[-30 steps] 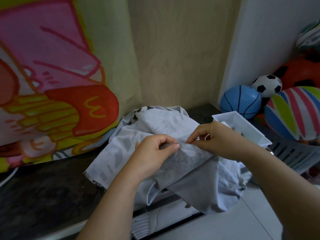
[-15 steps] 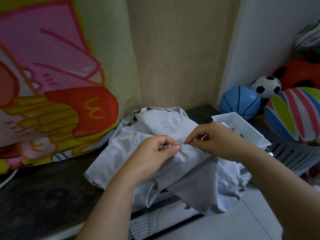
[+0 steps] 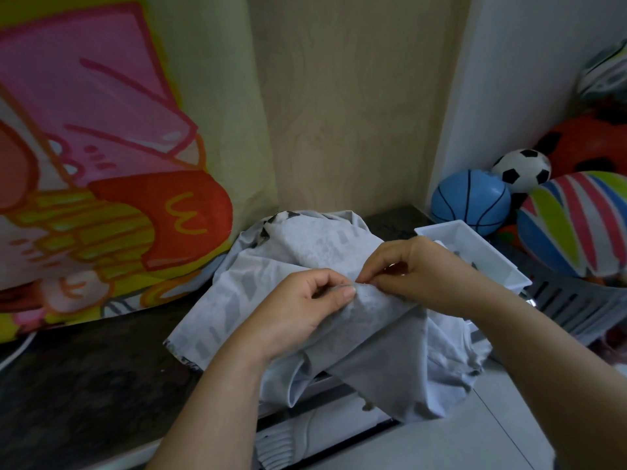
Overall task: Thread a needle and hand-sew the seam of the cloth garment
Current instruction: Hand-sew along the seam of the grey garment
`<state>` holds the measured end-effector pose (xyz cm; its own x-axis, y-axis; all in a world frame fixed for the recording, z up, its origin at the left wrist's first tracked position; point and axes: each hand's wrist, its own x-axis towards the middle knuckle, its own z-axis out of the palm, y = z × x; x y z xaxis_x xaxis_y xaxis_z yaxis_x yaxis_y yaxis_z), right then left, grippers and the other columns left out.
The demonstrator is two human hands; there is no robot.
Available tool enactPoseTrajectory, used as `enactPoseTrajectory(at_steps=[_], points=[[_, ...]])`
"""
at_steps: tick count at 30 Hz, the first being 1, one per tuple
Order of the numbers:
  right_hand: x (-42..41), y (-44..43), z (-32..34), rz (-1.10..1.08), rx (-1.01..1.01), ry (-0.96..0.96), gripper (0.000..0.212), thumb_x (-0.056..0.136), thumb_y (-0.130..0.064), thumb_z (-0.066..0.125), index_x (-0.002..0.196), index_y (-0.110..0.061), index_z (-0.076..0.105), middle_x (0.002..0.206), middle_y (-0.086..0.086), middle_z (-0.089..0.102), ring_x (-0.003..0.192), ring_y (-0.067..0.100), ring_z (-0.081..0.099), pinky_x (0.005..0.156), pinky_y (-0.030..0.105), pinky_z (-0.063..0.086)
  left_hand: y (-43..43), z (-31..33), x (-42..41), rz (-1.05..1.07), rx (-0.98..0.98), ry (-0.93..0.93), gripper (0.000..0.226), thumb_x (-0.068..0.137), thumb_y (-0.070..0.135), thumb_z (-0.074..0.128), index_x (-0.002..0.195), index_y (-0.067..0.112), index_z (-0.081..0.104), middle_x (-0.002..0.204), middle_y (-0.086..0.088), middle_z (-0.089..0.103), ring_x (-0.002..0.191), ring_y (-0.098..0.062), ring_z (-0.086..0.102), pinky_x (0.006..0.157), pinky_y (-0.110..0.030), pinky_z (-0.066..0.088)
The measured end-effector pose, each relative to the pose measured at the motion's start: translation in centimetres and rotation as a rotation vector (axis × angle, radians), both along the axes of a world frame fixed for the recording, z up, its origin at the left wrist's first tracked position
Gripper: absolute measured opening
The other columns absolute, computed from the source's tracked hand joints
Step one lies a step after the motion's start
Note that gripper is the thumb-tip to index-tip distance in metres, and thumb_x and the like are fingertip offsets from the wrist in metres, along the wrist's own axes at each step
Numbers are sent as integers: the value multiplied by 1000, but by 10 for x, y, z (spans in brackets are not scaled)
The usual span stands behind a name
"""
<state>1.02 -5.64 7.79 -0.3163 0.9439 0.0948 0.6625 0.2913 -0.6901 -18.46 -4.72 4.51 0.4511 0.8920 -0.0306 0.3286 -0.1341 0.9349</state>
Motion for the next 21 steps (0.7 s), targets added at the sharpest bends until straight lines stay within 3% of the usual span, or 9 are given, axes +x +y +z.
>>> enactPoseTrajectory(at_steps=[4,9,14,17,19,21], points=[[-9,-4,3,20,27,127,19,89,-8,60,92,-24,71,88,-17,69,83,-8,60,75,3,43,0,0,2,52,-36,-92,15,91,27,61,80,28,72,77,14,69,80,2,62,74,-15,46],[-12,-5,-1,59,-4,242,15,84,-7,66,98,-14,65,93,-7,69,91,2,64,86,23,52,2,-1,3,156,-58,-133,16,91,25,61,86,16,73,93,-5,74,93,-18,67,90,-33,49],[-21,-4,-12,-6,126,221,6,80,-14,73,85,-15,70,84,-5,71,81,4,65,80,20,51,1,0,7,176,-99,-142,16,91,25,60,81,22,73,87,3,75,89,-9,68,82,-24,50],[-20,-3,-12,-109,161,237,10,81,-19,71,77,-28,67,90,-14,70,77,0,59,68,11,45,1,0,8,221,-152,-159,17,91,27,61,82,21,74,88,1,75,90,-11,68,83,-26,51],[-20,-2,-6,-230,185,399,12,84,-18,66,76,-26,62,92,-14,71,80,-1,60,72,12,46,2,-2,9,250,-162,-148,19,91,30,62,80,22,75,87,5,74,92,-13,67,83,-27,52],[-18,-1,5,-342,128,838,10,91,-12,56,81,-14,56,82,-3,73,83,10,67,81,24,53,2,-2,11,293,-164,-111,19,91,30,63,78,23,74,82,11,72,87,-8,65,76,-20,47]])
